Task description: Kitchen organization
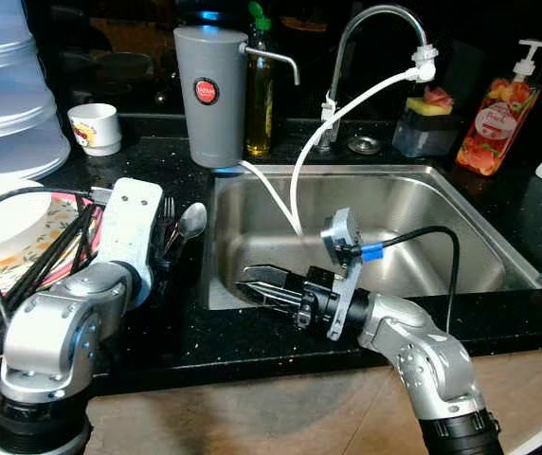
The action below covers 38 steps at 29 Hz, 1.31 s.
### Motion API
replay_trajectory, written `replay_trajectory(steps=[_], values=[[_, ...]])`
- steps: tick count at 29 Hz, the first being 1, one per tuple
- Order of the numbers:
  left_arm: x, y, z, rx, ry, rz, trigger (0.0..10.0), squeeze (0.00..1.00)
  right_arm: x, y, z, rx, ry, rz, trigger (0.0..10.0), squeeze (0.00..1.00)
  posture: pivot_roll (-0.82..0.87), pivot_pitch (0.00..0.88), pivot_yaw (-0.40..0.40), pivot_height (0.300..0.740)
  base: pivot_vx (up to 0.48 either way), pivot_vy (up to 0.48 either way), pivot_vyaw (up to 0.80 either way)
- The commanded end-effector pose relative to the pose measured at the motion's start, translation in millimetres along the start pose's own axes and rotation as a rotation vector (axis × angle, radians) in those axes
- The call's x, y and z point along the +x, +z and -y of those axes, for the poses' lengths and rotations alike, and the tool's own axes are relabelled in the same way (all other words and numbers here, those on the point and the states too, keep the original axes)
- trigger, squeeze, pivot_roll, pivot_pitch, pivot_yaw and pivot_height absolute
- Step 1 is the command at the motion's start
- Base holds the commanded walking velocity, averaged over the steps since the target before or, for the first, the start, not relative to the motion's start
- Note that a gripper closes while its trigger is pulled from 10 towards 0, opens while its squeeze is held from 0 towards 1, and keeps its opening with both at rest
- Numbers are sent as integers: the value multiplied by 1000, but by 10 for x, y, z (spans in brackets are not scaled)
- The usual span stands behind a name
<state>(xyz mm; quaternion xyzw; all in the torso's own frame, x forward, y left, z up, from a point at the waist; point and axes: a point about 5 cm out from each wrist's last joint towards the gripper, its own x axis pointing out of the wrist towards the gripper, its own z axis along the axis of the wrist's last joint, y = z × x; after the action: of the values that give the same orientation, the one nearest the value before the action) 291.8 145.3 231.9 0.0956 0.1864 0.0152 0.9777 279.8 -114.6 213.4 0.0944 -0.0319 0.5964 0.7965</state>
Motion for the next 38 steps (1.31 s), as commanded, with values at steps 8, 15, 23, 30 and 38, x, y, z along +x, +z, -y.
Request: replay_trajectory(steps=[8, 15, 23, 30, 38], values=[[19, -26, -16, 8, 8, -10, 0, 0, -16, 19, -21, -3, -2, -1, 10000, 0, 1, 60, -50, 740, 0, 0, 0], [7, 33, -53, 14, 27, 13, 0, 0, -16, 19, -22, 5, -3, 6, 10000, 0, 2, 57, -50, 740, 0, 0, 0], [-9, 112, -68, 19, 34, 44, 0, 0, -23, 25, -9, 6, -8, 14, 10000, 0, 5, 46, -49, 740, 0, 0, 0], [-41, 195, -66, 31, 36, 81, 0, 0, -25, 30, -11, 5, -10, 18, 10000, 0, 6, 41, -49, 740, 0, 0, 0], [-168, 560, -105, -25, 70, 284, 0, 0, -30, 45, -1, 5, -11, 21, 10000, 0, 5, 46, -51, 740, 0, 0, 0]])
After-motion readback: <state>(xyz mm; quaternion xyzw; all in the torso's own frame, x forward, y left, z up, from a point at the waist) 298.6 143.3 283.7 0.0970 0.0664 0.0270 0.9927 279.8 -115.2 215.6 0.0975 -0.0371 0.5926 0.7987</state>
